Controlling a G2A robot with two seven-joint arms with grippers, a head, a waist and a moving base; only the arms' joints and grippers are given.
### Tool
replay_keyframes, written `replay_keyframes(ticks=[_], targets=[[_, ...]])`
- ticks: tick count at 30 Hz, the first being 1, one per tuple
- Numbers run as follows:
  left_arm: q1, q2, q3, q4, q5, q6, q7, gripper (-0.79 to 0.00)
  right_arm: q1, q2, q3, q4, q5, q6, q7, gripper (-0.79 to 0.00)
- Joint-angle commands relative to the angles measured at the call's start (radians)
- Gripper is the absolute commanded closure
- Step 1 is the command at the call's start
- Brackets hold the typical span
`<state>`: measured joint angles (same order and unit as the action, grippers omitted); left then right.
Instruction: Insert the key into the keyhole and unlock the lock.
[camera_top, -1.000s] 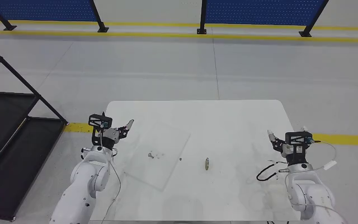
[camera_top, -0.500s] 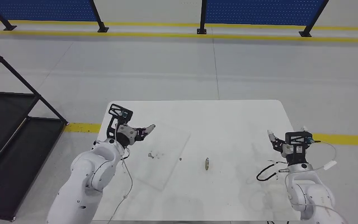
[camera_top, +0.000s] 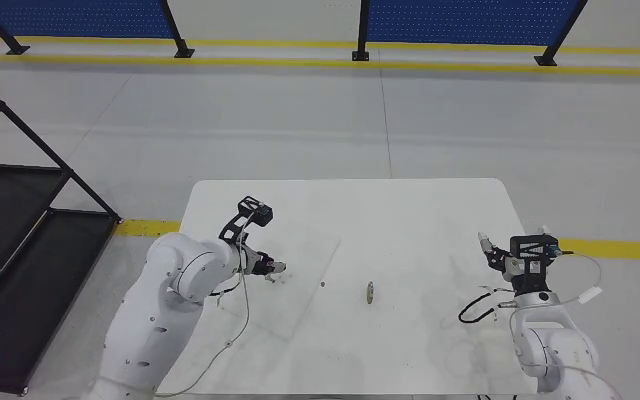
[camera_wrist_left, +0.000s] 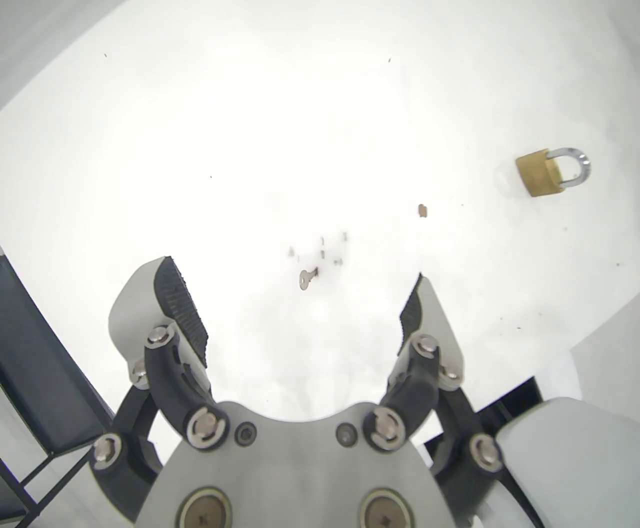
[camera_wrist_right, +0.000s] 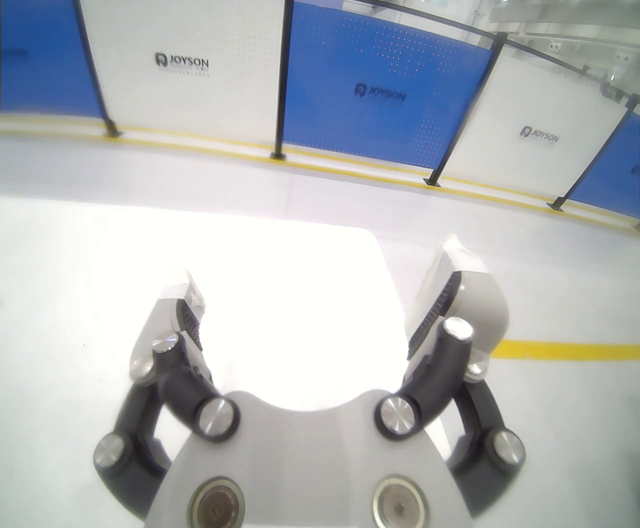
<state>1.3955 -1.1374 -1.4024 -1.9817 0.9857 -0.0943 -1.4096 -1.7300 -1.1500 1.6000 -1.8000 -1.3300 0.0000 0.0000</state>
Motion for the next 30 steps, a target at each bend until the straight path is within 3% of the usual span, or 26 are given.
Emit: replay_keyframes(ticks=[1,7,15,18,19,20,30], targets=[[-0.026,0.000,0.014,0.033,-0.007,0.005,-0.031,-0.785,0.000,0.000,0.000,0.000,0.000,0.000,0.000,-0.785],[-0.063,0.000,0.053,0.107,-0.024,-0.002,-0.042,-0.785,0.000,0.000,0.000,0.000,0.000,0.000,0.000,-0.785],[-0.063,0.006,0.073,0.168,-0.058,-0.040,-0.038,-0.785,0.000,0.000,0.000,0.000,0.000,0.000,0.000,-0.785],[-0.054,0.008,0.081,0.182,-0.063,-0.046,-0.034,-0.625,0.000,0.000,0.000,0.000,0.000,0.000,0.000,-0.785],[-0.052,0.009,0.083,0.187,-0.066,-0.045,-0.031,-0.480,0.000,0.000,0.000,0.000,0.000,0.000,0.000,-0.785],[-0.051,0.010,0.085,0.191,-0.067,-0.046,-0.028,-0.388,0.000,0.000,0.000,0.000,0.000,0.000,0.000,-0.785],[-0.055,0.018,0.095,0.213,-0.059,-0.039,-0.021,-0.262,0.000,0.000,0.000,0.000,0.000,0.000,0.000,-0.785]])
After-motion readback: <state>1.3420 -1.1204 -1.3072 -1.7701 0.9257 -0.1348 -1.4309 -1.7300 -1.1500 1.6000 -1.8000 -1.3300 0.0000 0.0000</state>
